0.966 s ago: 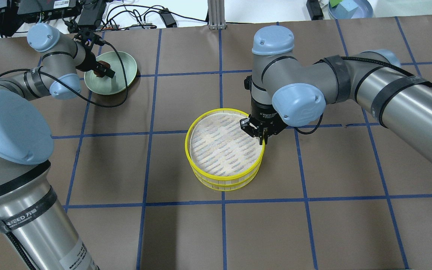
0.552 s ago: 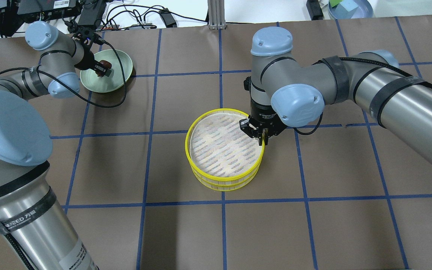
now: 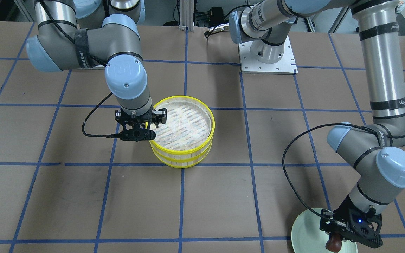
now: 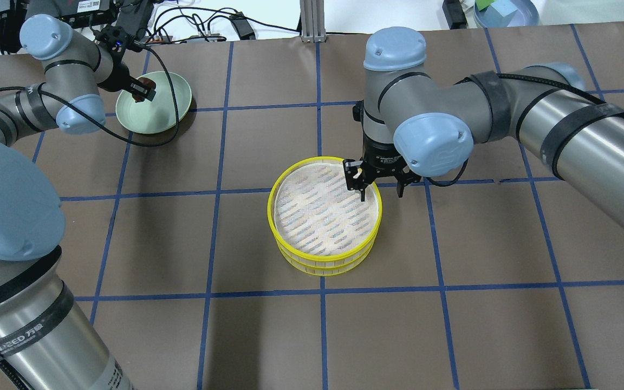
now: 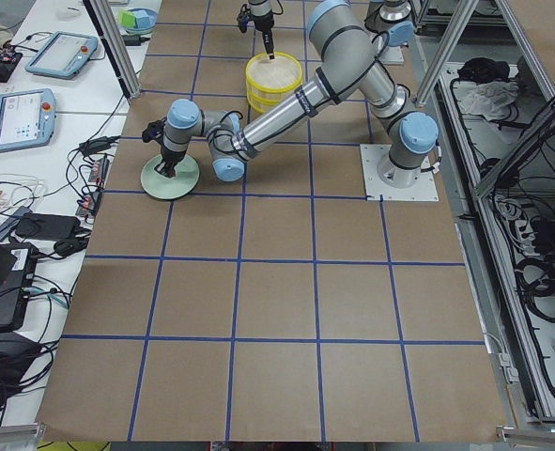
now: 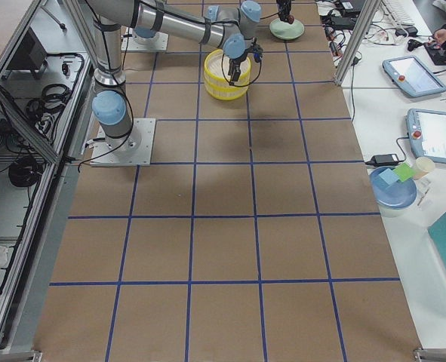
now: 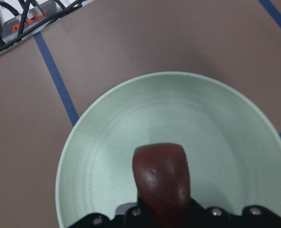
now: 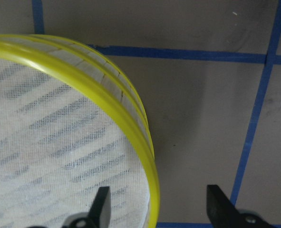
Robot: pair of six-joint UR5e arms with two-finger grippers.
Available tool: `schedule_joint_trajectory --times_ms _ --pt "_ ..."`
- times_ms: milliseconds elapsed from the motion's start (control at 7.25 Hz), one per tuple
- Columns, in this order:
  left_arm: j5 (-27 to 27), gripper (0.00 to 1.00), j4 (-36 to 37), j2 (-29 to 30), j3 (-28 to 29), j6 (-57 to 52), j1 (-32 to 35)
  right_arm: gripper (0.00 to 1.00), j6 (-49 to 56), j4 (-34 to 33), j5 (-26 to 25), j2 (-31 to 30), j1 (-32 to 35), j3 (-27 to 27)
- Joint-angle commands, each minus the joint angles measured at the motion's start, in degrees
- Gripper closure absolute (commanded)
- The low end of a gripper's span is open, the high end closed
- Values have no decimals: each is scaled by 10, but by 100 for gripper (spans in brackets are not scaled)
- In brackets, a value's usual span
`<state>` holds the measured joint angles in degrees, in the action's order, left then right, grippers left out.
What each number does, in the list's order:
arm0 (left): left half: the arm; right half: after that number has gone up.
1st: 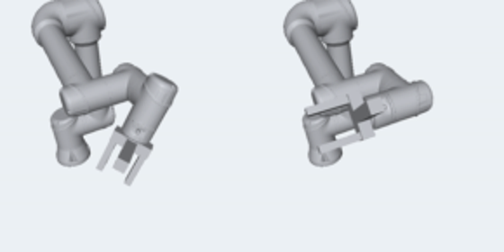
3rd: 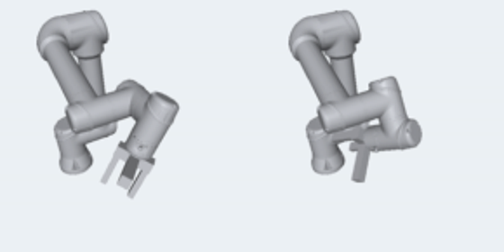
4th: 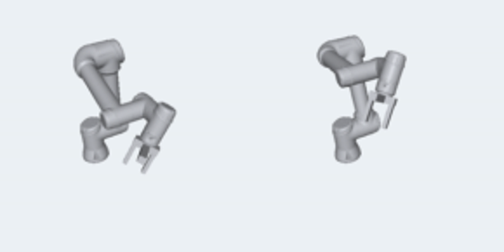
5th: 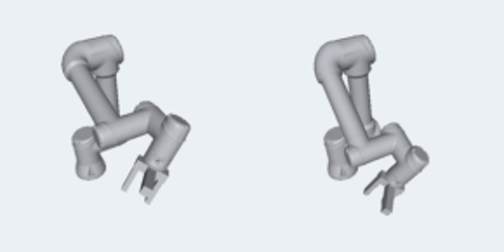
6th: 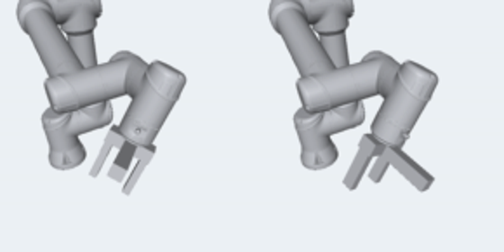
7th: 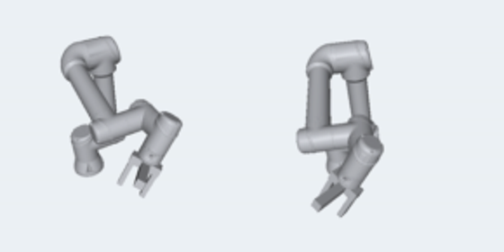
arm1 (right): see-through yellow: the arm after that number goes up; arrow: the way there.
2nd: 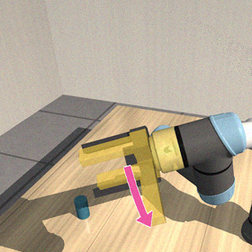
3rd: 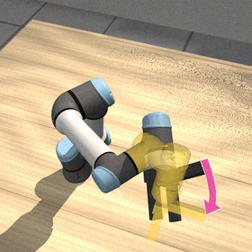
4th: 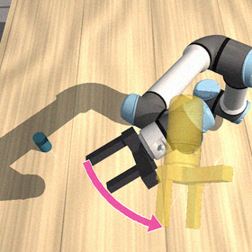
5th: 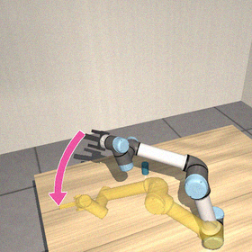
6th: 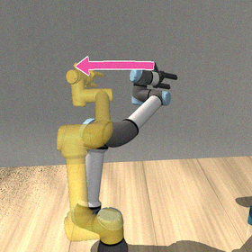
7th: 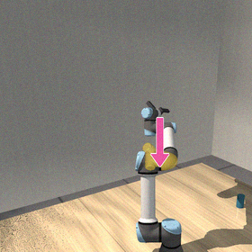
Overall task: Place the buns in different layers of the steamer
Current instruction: 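Open the right gripper and withdraw it while left lifts the brown bun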
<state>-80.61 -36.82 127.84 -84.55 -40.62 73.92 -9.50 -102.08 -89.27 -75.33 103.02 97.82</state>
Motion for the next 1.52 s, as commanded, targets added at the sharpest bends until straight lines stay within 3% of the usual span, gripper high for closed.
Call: schedule_joint_trajectory --times_ms 0,276,552,966,1241,1379 --pt "-4 100 -36 -54 -23 134 34 0 10 96 -1 -54 -14 -65" --pt "-12 100 -106 -107 -26 254 58 0 22 198 8 -109 -59 -121" --pt "-84 100 -222 -160 -26 325 98 0 26 225 6 -161 -80 -151" --pt "-70 100 -318 -225 -27 531 194 0 30 235 -3 -173 -81 -132" --pt "-33 100 -332 -235 -42 626 253 0 31 238 -3 -186 -81 -118" --pt "-17 100 -329 -240 -77 649 277 0 42 238 -3 -186 -81 -116"
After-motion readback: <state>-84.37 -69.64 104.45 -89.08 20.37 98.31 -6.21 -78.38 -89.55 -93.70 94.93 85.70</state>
